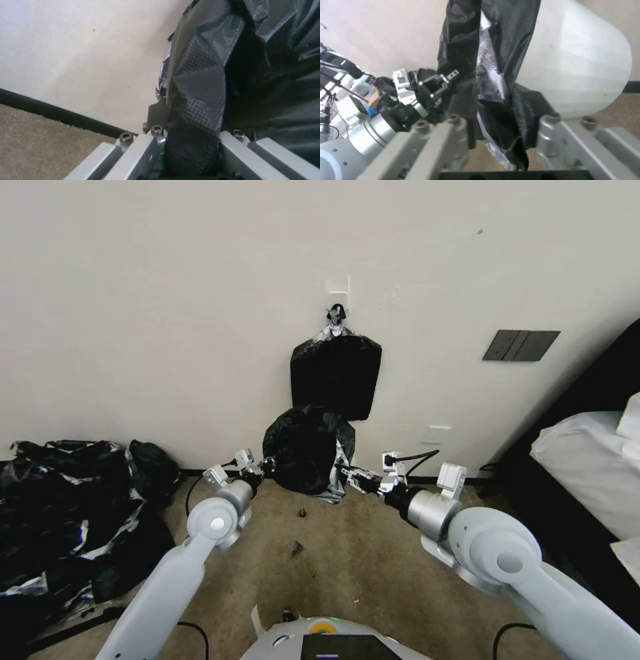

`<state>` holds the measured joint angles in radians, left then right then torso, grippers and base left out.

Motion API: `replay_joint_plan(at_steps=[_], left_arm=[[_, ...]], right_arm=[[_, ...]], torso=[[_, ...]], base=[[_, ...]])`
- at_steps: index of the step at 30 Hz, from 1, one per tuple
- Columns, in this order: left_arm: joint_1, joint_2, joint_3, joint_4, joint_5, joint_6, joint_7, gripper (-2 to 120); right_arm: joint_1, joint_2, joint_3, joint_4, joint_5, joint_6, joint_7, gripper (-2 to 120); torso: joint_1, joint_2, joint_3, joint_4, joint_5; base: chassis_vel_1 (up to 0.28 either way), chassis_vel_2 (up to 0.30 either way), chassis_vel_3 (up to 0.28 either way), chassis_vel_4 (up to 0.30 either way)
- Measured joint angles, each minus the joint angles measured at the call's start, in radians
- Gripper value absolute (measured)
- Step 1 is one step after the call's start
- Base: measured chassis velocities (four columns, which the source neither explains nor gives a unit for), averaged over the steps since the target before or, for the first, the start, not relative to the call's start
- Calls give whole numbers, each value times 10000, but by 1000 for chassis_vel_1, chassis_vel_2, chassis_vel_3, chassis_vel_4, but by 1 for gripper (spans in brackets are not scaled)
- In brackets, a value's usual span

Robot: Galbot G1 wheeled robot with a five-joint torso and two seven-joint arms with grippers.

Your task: Place a trash bag onto the trash bin.

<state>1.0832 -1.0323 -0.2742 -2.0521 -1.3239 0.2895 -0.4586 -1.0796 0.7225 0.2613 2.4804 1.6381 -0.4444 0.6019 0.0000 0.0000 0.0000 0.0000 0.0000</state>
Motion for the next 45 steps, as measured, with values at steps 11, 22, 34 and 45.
replay_joint_plan(at_steps=[11,22,34,45], left_arm=[[20,-45,-88,77,-301,67,32,1],[103,6,-253,79,-959,194,282,1],[371,163,-284,-163,-1047,504,944,1],[448,162,-334,-192,-1010,532,1236,1]], right_arm=[[-329,25,492,49,-18,237,74,0],[-1306,385,1749,-444,11,198,-136,0],[-567,834,965,-1711,-8,-32,-314,0],[-408,820,543,-2336,-229,-313,-206,0]], torso=[[0,0,0,0,0],[0,0,0,-2,0],[0,0,0,1,0],[0,0,0,0,0]], base=[[0,0,0,0],[0,0,0,0],[0,0,0,0],[0,0,0,0]])
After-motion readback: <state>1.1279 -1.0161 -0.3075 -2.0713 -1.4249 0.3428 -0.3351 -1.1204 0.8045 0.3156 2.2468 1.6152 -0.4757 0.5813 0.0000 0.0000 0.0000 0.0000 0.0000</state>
